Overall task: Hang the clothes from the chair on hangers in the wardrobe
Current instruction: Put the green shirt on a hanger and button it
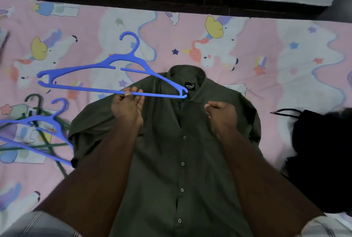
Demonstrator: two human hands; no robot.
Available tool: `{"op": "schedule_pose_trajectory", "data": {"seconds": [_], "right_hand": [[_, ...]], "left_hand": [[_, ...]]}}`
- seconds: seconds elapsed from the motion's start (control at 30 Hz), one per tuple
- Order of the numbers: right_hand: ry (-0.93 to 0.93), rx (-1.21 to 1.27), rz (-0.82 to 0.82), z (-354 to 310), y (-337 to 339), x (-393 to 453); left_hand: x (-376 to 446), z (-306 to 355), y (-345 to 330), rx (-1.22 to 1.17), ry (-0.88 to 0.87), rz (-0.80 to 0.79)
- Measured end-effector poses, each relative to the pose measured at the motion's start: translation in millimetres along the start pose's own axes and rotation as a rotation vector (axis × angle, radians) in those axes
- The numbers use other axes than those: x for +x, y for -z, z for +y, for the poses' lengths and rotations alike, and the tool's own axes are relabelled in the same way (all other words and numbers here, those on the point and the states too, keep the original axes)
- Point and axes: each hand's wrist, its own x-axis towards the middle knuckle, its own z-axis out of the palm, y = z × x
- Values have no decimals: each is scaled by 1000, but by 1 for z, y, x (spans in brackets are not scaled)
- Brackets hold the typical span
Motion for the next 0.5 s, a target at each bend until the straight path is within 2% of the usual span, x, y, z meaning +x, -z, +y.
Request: {"op": "schedule_pose_trajectory", "data": {"seconds": [0.23,0.5], "right_hand": [[92,-137,5,-20,-26,28],[104,-318,20,-30,-37,44]], "left_hand": [[19,-21,-24,1,22,17],[25,-42,-32,15,109,-20]]}}
